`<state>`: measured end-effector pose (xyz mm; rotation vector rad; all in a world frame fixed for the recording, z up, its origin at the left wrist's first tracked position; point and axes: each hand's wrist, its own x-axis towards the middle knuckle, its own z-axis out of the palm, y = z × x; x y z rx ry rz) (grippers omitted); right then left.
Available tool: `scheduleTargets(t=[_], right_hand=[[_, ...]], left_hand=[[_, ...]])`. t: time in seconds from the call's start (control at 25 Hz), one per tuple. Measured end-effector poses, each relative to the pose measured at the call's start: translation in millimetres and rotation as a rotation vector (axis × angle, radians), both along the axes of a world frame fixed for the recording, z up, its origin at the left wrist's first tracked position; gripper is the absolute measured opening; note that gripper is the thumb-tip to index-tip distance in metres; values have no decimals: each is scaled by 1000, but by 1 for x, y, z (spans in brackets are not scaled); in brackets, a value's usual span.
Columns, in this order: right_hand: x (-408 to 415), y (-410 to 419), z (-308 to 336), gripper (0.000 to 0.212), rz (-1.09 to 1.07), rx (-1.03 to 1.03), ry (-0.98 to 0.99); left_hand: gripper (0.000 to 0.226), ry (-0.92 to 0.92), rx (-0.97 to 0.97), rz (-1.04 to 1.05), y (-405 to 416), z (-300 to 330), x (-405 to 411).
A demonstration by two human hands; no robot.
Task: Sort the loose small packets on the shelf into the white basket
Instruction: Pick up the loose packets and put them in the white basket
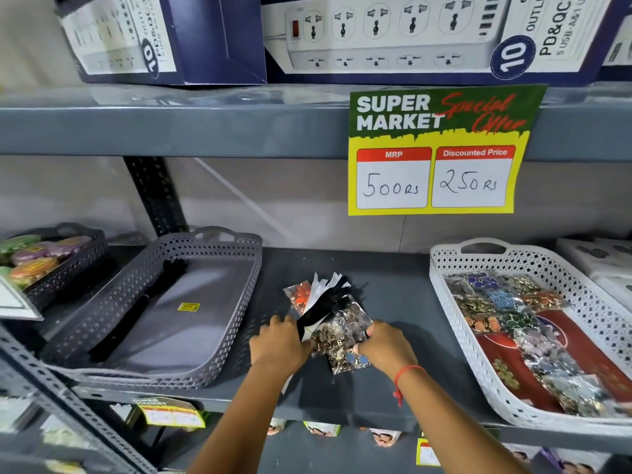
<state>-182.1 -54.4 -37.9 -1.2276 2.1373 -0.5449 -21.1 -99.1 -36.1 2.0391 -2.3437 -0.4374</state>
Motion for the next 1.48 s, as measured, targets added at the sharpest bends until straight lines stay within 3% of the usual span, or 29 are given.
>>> scheduleTargets(t=[0.04,0.12,0.2,0.32,0.4,0.52,0.6,0.68,0.76,0.84,0.88,1.0,1.16,1.36,1.48], right_hand=[[0,-2,1,21,1,8,1],[-1,-4,2,32,5,48,10],[-1,-5,4,17,24,40,11],[-4,-5,0,37,34,29,-16],[-3,-5,-1,17,26,35,-25],[-2,-6,-2,19,30,23,-22],[-1,-5,1,28,32,20,-9],[-2,-5,-1,14,40,30,4],[-4,-7,-3,28,44,46,20],[-3,-8,-1,11,90,53,90],[-2,-12,0,26,96,42,154],[13,-24,18,28,69,-184,342],[51,-70,41,33,179,-362,431],[80,-113,33,34,355,-14,540],[76,-124,18,36,352,159,510]], left_hand=[[47,12,8,-7,-3,0,-3],[39,58,26,7,-7,-1,-5],[36,123,35,12,-6,-1,-4],[33,247,-61,36,-4,6,4],[32,321,-170,92,-6,13,14],[32,392,-248,176,-11,19,25],[29,311,-169,199,-13,13,26],[29,210,-59,224,-11,4,25],[35,185,-15,254,-12,-4,26],[45,159,-14,255,-15,-7,26],[51,136,-16,244,-15,-7,25],[59,-55,-118,115,-9,-1,21],[48,-285,-216,-147,-6,-9,16],[50,-240,-167,-145,-23,-11,20],[50,-232,-143,-152,-27,-8,19]])
